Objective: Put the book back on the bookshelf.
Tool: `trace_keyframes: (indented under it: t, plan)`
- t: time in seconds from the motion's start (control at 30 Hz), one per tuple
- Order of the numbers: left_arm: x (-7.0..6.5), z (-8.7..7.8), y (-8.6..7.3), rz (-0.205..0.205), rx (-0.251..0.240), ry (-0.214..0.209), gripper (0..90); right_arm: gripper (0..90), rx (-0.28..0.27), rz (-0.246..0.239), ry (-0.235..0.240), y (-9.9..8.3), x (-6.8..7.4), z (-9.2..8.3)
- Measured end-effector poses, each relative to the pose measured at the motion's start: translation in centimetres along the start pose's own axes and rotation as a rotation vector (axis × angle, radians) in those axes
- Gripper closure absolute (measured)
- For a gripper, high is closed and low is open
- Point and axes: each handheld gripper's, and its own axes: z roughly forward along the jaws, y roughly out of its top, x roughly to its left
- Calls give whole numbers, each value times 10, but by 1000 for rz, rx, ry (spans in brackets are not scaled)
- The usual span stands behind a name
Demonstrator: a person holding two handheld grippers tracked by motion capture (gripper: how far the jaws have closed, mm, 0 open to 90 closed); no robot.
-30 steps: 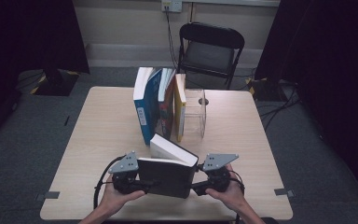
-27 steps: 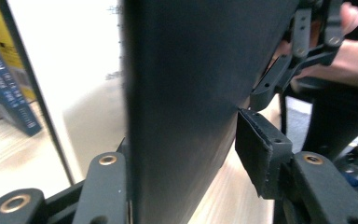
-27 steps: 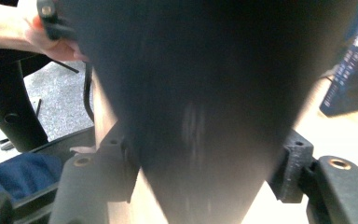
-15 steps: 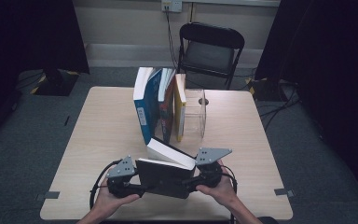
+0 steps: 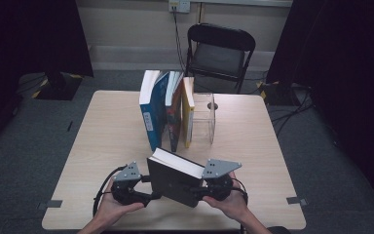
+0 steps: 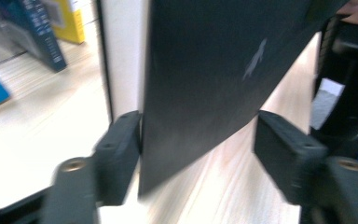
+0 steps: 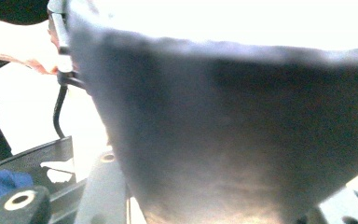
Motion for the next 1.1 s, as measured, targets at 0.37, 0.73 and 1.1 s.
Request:
trace_keyframes:
  t: [0.37,0.73,1.1]
  plan:
    - [34,-10,-7,-124,59,104,196,523,16,72,-44,-12,-16,-27]
    - [65,-3,-23,-139,203,382,177,520,12,136,-103,-24,-34,-50]
    - [86,0,-35,-219,214,516,166,520,16,173,-201,-33,-47,-68]
